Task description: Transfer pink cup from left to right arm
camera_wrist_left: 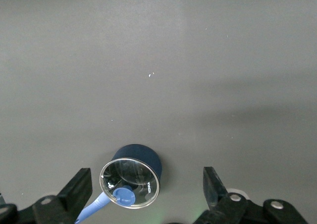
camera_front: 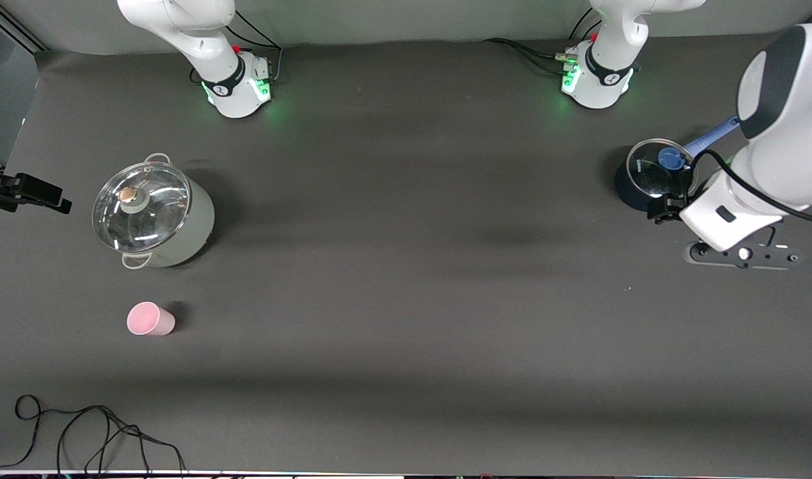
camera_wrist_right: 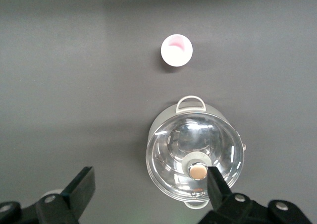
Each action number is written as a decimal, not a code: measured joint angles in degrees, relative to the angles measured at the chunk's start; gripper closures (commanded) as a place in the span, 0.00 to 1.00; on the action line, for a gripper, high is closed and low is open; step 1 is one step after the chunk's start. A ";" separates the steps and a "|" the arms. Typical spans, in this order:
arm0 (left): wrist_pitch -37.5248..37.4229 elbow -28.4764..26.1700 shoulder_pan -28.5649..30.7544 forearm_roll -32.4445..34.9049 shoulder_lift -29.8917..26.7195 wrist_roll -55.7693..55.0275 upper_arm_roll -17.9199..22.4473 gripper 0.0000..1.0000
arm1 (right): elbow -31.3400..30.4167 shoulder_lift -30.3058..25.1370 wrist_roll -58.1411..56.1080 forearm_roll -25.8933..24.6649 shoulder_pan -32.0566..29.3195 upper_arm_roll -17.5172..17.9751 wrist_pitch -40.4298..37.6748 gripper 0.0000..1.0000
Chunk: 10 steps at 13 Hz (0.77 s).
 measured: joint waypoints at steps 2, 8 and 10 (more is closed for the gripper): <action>3.06 -4.82 0.00 -0.02 -2.98 0.00 0.09 0.00 | 0.00 -0.98 1.50 0.00 0.43 -0.38 0.03 0.00; 8.78 -12.23 0.19 -0.05 -7.49 1.40 0.57 0.00 | -0.06 -2.96 1.86 0.16 0.70 0.81 1.27 0.00; 10.19 -12.30 0.35 -3.12 -7.46 2.82 0.98 0.00 | -0.27 -2.90 1.99 0.16 0.76 1.18 1.58 0.00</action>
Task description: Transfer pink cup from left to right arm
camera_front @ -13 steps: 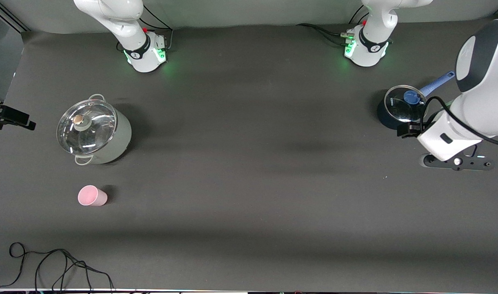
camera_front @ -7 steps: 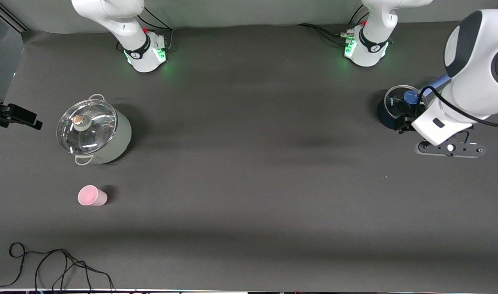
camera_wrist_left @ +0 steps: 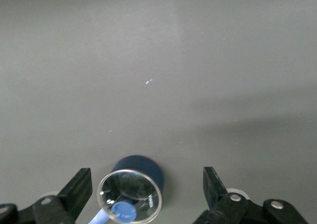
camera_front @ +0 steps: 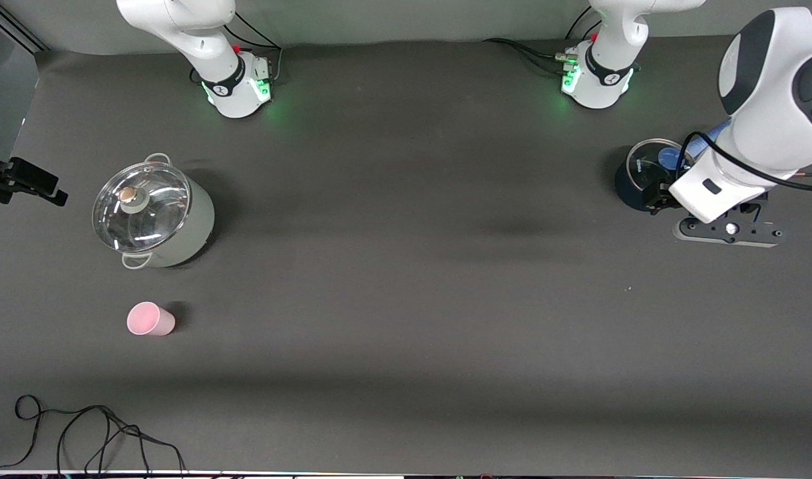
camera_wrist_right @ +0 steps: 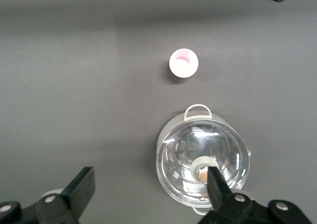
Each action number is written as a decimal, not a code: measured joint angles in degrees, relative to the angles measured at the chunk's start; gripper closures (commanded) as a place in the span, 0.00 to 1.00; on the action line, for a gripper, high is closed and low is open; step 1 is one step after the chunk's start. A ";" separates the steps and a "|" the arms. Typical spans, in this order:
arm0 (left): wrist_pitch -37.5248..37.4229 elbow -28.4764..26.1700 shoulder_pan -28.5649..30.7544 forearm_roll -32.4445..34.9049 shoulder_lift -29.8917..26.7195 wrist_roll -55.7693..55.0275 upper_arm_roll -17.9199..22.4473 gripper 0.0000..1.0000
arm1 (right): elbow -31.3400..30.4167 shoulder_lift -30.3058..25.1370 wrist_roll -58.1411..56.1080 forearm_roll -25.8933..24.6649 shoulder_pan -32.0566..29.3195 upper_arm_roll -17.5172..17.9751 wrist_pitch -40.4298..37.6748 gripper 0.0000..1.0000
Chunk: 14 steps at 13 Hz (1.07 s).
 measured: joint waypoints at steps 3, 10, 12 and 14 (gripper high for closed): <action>2.84 0.09 0.04 -6.36 0.40 0.65 1.59 0.00 | -0.66 0.04 0.00 0.00 0.06 0.01 0.56 0.00; -0.85 4.55 0.14 -6.82 0.44 0.98 2.15 0.00 | -0.83 0.27 -0.28 0.00 1.32 0.04 0.61 0.00; -4.98 7.22 0.12 -6.83 0.40 1.02 2.10 0.00 | -0.93 0.28 -3.02 -0.01 2.37 0.06 0.61 0.00; -8.12 8.31 0.12 -6.75 0.39 1.21 2.09 0.00 | -1.14 0.28 -6.05 -0.01 2.66 0.06 0.60 0.00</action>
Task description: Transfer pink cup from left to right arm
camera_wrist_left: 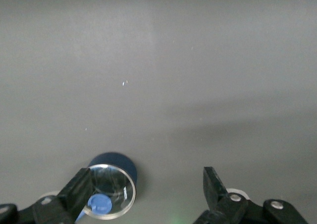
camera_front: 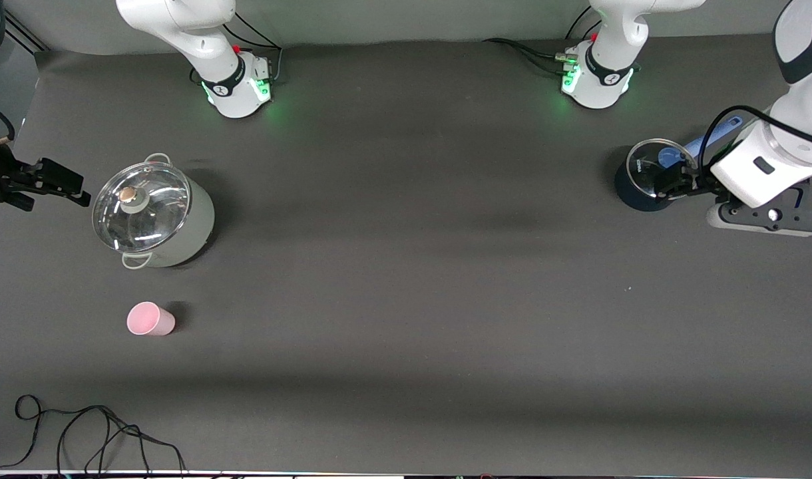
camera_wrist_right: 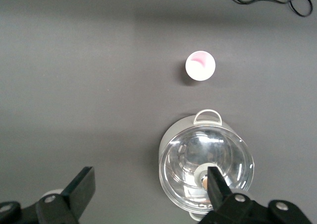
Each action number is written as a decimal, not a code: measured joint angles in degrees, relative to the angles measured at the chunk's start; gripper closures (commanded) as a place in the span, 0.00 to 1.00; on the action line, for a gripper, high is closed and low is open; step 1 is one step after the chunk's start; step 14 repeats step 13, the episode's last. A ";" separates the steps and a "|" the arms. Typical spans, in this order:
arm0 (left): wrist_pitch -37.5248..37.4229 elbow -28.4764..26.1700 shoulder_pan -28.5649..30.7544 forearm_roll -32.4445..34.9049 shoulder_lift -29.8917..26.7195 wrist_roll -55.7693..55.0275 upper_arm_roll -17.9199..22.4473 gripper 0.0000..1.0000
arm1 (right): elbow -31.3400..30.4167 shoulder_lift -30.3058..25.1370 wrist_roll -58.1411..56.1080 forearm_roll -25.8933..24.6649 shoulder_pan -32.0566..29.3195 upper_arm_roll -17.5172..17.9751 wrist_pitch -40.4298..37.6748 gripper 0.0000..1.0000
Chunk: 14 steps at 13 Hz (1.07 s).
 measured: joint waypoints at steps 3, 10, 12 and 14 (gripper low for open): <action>-0.47 0.03 0.00 0.01 0.12 0.14 0.00 0.00 | -0.10 0.00 -2.07 0.00 0.00 -0.05 -0.04 0.00; -0.64 -0.04 0.00 0.02 0.33 0.21 0.00 0.00 | -0.12 0.00 -2.55 0.00 -0.01 -0.22 -0.07 0.00; -0.67 -0.05 0.00 0.03 0.33 0.22 0.02 0.00 | -0.12 0.00 -2.55 0.00 -0.01 -0.24 -0.07 0.00; -0.67 -0.05 0.00 0.03 0.33 0.22 0.02 0.00 | -0.13 0.01 -2.55 0.00 -0.01 -0.25 -0.07 0.00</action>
